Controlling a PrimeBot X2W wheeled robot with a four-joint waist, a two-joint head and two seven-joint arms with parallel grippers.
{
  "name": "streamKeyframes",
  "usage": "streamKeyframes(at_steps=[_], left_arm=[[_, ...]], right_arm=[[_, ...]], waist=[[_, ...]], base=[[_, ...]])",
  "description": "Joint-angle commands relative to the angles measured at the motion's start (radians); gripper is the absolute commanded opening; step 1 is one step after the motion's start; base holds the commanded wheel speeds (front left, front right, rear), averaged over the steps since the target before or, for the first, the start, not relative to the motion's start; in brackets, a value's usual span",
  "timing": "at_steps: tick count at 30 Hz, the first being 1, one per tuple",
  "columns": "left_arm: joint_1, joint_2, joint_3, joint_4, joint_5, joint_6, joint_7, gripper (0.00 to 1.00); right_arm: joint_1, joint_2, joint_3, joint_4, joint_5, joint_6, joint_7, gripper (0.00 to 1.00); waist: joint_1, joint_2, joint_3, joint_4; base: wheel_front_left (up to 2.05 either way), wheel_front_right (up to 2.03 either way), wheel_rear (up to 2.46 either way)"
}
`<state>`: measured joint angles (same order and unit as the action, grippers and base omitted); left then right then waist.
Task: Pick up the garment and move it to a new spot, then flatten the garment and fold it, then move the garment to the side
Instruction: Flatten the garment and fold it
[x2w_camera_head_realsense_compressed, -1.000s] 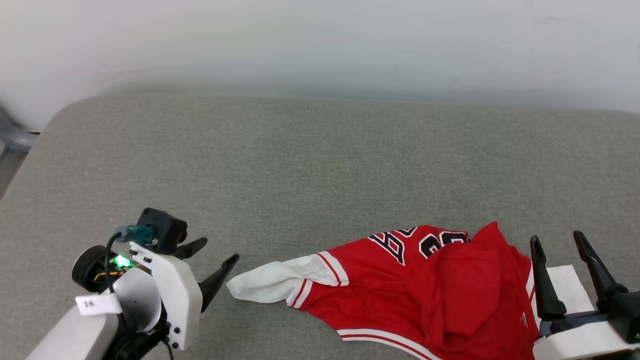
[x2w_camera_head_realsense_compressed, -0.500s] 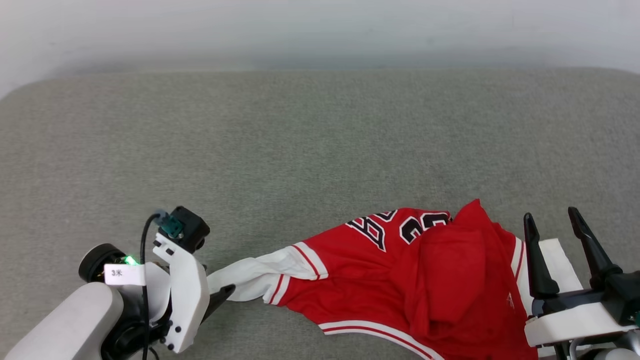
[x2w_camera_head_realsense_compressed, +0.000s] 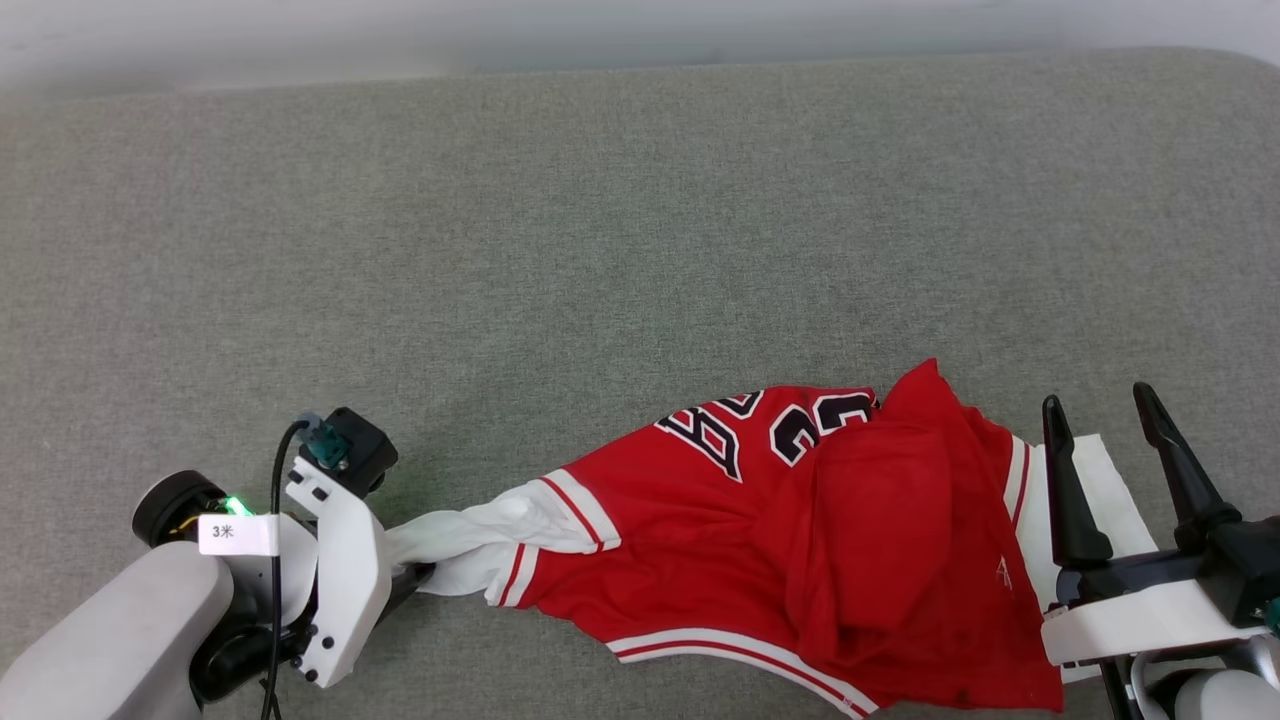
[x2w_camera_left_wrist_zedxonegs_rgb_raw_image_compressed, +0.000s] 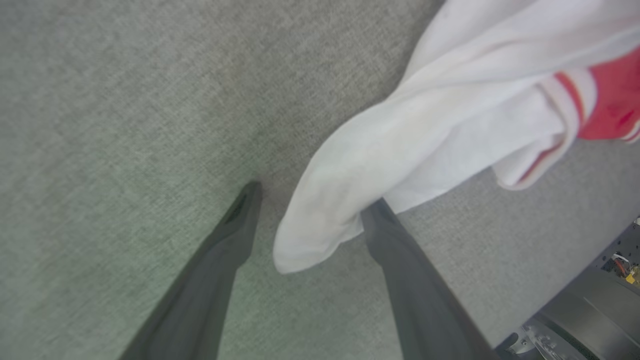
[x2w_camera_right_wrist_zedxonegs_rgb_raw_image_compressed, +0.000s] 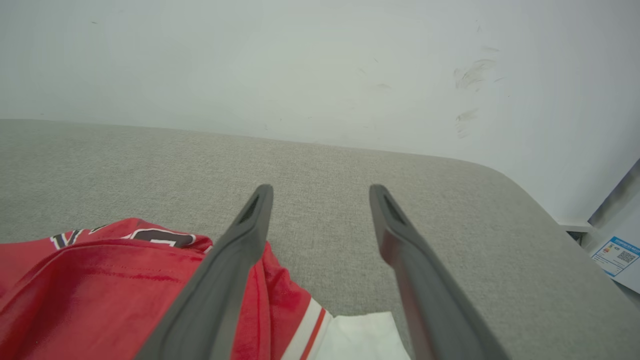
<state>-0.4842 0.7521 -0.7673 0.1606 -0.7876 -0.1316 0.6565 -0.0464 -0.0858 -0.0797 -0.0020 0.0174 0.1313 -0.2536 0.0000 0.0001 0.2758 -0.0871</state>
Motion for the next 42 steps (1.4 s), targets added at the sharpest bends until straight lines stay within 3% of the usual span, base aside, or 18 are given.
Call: streamKeyframes(at_steps=[1,2,3,4,8,13,21,28,33,42], left_arm=[[0.014,-0.001,-0.046,0.04,0.0,0.004,0.009,1.0],[0.015,0.002,-0.063,0.045,-0.004,0.004,0.013,0.42],[0.014,0.003,-0.078,0.046,-0.01,0.004,0.007,0.11],[0.011,0.002,-0.088,0.048,-0.016,0.003,-0.002,0.0],[-0.003,0.002,-0.082,0.063,-0.032,0.003,-0.081,0.0],[-0.024,0.014,-0.02,0.091,-0.04,0.01,-0.205,0.0],[0.021,0.035,0.051,0.123,-0.062,0.054,-0.342,0.0],[0.076,0.06,0.066,0.127,-0.065,0.083,-0.397,0.0],[0.077,0.059,0.068,0.107,-0.063,0.095,-0.405,0.0],[0.04,0.042,0.052,0.075,-0.036,0.097,-0.405,0.0]], right_arm=[[-0.015,0.006,0.002,0.001,-0.004,-0.001,-0.003,1.0],[-0.015,0.006,0.002,0.001,-0.004,-0.001,-0.002,1.0],[-0.015,0.004,0.001,0.002,-0.004,-0.001,0.001,1.0],[-0.015,0.001,0.0,0.002,-0.003,-0.001,0.003,1.0],[-0.004,-0.028,-0.009,-0.008,0.007,-0.001,0.027,1.0],[0.021,-0.119,-0.006,-0.054,0.025,-0.001,0.132,1.0],[0.084,-0.32,0.027,-0.206,0.126,-0.001,0.428,1.0],[0.162,-0.49,0.117,-0.309,0.296,-0.001,0.781,1.0],[0.163,-0.54,0.161,-0.326,0.385,-0.001,0.973,1.0],[0.091,-0.577,0.25,-0.2,0.433,-0.001,1.061,1.0]], waist=[[0.0,-0.0001,0.004,-0.004],[0.0,-0.0001,0.003,-0.004],[0.0,-0.0001,0.0,-0.003],[0.0,-0.0001,-0.003,-0.002],[0.0,-0.0001,-0.033,0.007],[0.0,-0.0001,-0.081,0.019],[0.0,-0.0001,-0.127,0.037],[0.0,-0.0001,-0.14,0.051],[0.0,-0.0001,-0.128,0.064],[0.0,-0.0001,-0.085,0.091]], base=[[0.0,0.0,0.0],[0.0,0.0,0.0],[0.0,0.0,0.0],[0.0,0.0,0.0],[0.0,0.0,0.0],[0.0,0.0,0.0],[0.0,0.0,0.0],[0.0,0.0,0.0],[0.0,0.0,0.0],[0.0,0.0,0.0]])
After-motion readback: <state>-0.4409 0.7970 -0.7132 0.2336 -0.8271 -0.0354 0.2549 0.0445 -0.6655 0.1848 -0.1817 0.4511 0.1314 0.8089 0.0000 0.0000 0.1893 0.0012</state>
